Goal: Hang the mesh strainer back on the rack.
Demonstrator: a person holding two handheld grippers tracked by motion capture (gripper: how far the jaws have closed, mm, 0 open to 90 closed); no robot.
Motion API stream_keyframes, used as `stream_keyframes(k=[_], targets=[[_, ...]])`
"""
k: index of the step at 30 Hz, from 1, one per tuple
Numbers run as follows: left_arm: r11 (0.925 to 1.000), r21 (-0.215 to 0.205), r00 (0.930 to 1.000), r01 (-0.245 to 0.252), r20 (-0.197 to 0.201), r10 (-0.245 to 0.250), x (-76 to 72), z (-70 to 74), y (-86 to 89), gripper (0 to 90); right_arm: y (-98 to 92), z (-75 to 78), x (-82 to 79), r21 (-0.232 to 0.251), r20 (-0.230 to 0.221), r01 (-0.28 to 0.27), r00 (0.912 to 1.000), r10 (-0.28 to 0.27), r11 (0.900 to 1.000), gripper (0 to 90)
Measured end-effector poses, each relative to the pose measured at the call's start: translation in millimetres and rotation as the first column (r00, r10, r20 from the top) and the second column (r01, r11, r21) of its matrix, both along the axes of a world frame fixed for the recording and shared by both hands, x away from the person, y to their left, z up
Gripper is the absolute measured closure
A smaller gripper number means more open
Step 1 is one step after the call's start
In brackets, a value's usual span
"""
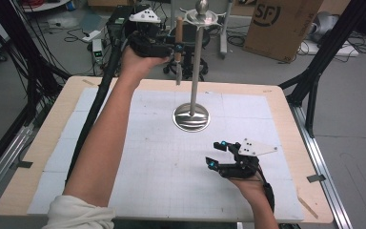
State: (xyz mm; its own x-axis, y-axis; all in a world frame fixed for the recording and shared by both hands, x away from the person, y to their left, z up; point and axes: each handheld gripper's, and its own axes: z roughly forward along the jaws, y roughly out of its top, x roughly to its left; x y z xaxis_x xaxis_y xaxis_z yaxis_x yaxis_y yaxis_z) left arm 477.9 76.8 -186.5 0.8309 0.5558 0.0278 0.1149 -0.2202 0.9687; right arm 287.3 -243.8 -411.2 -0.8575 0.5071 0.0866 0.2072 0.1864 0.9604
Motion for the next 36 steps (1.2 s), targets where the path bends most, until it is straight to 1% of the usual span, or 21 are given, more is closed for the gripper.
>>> stream_keyframes(k=[4,7,8,9,10,11,12,13,17,20,21,23,24,31,36], targets=[[0.9999,0.013,0.9999,-0.001,-0.012,0.001,-0.8,0.6,2.9,44.0,-0.1,-0.1,-0.6,-0.002,-0.005,0.001,1.0000,-0.001,1.000,34.0],[0.9998,0.018,0.9999,-0.001,-0.013,0.001,-2.8,0.4,5.0,40.0,0.5,-0.1,-0.7,-0.004,-0.002,0.001,1.0000,-0.001,1.000,34.0],[0.9999,0.013,0.9999,-0.002,-0.012,0.002,-3.8,-0.2,6.0,38.8,0.8,-0.1,-1.0,-0.004,-0.005,0.000,1.0000,0.000,1.000,34.0],[1.0000,-0.003,0.9998,0.004,-0.019,-0.004,-4.7,-1.4,7.0,38.3,0.7,-0.2,-0.9,-0.005,-0.003,-0.001,1.0000,0.001,1.000,34.0],[0.9994,-0.027,0.9992,0.020,-0.035,-0.021,-5.0,-3.1,8.3,37.6,0.8,-0.1,-1.0,-0.005,-0.004,-0.001,1.0000,0.001,1.000,33.9],[0.9987,-0.046,0.9983,0.024,-0.052,-0.026,-5.9,-4.7,9.2,36.2,0.8,-0.2,-1.0,-0.006,-0.005,-0.001,1.0000,0.001,1.000,34.0],[0.9987,-0.047,0.9977,0.021,-0.064,-0.024,-7.0,-5.6,10.1,34.9,0.7,-0.3,-0.8,-0.006,-0.005,-0.001,1.0000,0.001,1.000,34.0],[0.9990,-0.041,0.9976,0.016,-0.066,-0.018,-8.4,-6.3,10.5,33.8,0.8,-0.4,-0.5,-0.004,-0.006,0.002,1.0000,-0.002,1.000,34.0],[0.9996,-0.027,0.9989,0.005,-0.047,-0.006,-15.3,-6.7,14.0,29.0,1.2,-0.7,-0.1,-0.011,-0.003,0.002,1.0000,-0.002,1.000,34.0],[0.9988,-0.047,0.9992,0.009,-0.038,-0.011,-23.4,-8.8,19.5,26.0,-1.4,0.6,0.6,0.004,0.004,0.008,1.0000,-0.008,1.000,34.2],[0.9988,-0.048,0.9992,0.010,-0.038,-0.011,-26.4,-10.1,21.4,25.5,-2.5,1.1,0.7,0.006,0.002,0.009,1.0000,-0.009,1.000,34.2],[0.9995,-0.031,0.9994,0.001,-0.033,-0.002,-32.6,-12.1,25.6,23.9,-3.5,1.2,1.4,0.002,-0.001,0.011,0.9999,-0.011,1.000,34.2],[0.9995,-0.032,0.9996,-0.001,-0.030,0.000,-36.0,-13.2,27.7,23.1,-3.8,0.8,1.8,-0.002,-0.001,0.016,0.9999,-0.016,1.000,34.2],[0.9999,-0.015,0.9999,0.004,-0.011,-0.004,-55.4,-19.1,43.0,20.8,-2.3,0.8,1.3,-0.008,0.001,0.014,0.9999,-0.014,1.000,34.2],[0.9998,-0.016,0.9999,0.014,0.003,-0.014,-66.2,-25.2,53.1,19.6,-1.3,0.0,1.6,-0.015,0.001,0.014,0.9999,-0.014,1.000,34.2]])
